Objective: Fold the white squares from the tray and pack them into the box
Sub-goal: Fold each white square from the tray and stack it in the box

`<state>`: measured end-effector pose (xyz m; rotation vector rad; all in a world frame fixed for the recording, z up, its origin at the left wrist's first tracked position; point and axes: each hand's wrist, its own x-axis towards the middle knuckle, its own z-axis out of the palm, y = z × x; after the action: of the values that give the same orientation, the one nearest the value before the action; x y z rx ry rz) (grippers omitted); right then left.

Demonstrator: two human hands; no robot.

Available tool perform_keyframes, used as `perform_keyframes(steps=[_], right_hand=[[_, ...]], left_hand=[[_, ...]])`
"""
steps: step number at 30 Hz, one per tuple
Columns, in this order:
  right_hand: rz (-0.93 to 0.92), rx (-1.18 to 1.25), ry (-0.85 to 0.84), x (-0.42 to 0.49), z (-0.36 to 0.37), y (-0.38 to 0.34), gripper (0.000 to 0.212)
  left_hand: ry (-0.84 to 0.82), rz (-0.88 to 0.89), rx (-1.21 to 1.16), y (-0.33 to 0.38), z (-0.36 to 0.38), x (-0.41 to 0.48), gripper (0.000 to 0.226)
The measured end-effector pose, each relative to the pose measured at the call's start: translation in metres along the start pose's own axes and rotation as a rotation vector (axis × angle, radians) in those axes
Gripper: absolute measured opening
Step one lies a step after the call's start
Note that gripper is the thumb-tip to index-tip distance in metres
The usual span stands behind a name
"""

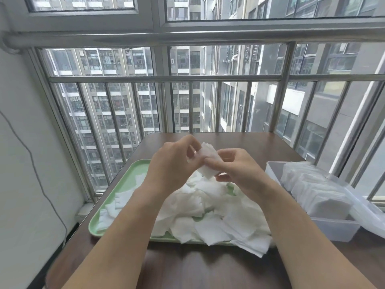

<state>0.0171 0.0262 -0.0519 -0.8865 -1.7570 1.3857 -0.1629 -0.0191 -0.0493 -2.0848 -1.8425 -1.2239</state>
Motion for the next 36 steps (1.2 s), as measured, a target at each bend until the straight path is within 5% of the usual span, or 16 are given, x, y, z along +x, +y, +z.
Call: perform_keyframes(steps=[3,5,8,11,15,20,24,31,36], right_hand=[[0.002,0.062,0.201,0.004,-0.001,0.001,0.012],[0.023,0.103,0.371,0.008,-0.005,0.001,0.005],[0.035,0.147,0.504,0.013,-0.012,0.004,0.017],[0.033,0.130,0.515,0.013,-0.011,0.004,0.025],[0.025,0.116,0.490,0.011,-0.007,0.003,0.019],[-0.005,0.134,0.473,0.009,-0.004,0.003,0.008],[-0.007,0.131,0.459,0.008,-0.004,0.004,0.009],[-0.014,0.108,0.308,0.008,0.000,0.008,0.012],[-0.025,0.154,0.131,0.003,0.003,0.005,0.031]], left_hand=[[-0.025,-0.109,-0.038,0.000,0.005,0.002,0.016],[-0.186,-0.147,0.005,-0.003,0.007,0.000,0.013],[-0.506,-0.067,0.060,-0.003,0.011,-0.006,0.020],[-0.622,-0.024,0.010,0.000,0.014,-0.007,0.041],[-0.585,-0.023,0.002,0.001,0.013,-0.007,0.052],[-0.566,0.028,0.026,-0.001,0.011,-0.006,0.012],[-0.531,0.038,-0.049,-0.003,0.009,-0.007,0.008],[-0.117,-0.067,-0.533,0.000,0.003,-0.001,0.009],[-0.006,-0.171,-0.595,0.001,0.006,-0.001,0.013]])
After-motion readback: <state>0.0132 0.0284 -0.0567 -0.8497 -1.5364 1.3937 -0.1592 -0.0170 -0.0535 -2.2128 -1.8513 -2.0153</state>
